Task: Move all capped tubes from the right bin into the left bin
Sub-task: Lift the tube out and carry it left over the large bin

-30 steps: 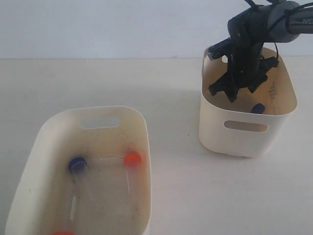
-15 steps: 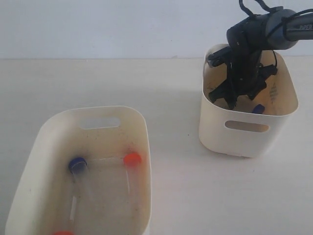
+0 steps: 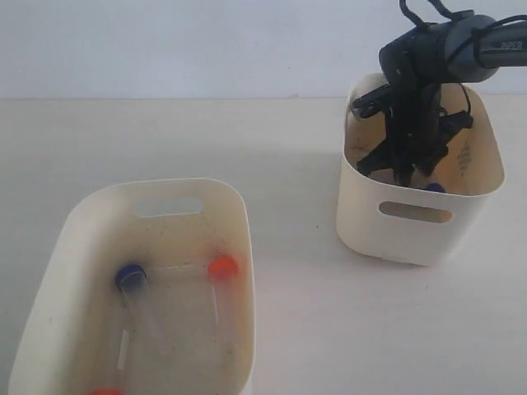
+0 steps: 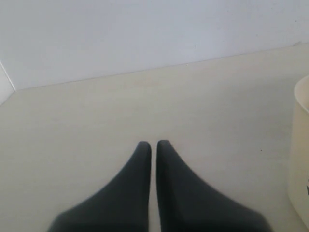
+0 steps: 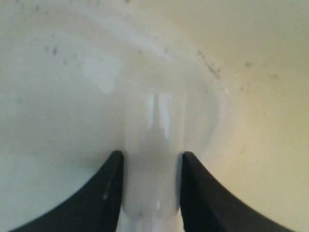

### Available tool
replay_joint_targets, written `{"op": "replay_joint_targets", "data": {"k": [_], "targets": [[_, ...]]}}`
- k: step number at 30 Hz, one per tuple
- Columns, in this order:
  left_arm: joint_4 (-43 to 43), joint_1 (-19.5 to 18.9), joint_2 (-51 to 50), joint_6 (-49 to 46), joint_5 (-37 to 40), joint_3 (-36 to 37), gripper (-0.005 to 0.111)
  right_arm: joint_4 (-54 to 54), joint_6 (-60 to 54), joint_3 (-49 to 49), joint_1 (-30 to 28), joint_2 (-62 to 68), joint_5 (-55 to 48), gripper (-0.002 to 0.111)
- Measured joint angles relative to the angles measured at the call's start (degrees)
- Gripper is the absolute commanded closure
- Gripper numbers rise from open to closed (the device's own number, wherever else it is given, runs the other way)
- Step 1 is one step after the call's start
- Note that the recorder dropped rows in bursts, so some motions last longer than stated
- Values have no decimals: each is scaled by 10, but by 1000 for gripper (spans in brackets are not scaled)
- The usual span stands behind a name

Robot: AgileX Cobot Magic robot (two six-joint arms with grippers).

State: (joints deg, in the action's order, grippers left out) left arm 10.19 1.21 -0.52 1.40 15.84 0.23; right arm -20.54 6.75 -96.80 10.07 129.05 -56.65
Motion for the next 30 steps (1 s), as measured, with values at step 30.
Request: {"op": "replay_joint_targets", "data": {"k": [30], "targets": [[0, 0, 0, 0, 0, 0, 102, 480, -125, 290, 228, -447, 200, 108]]}}
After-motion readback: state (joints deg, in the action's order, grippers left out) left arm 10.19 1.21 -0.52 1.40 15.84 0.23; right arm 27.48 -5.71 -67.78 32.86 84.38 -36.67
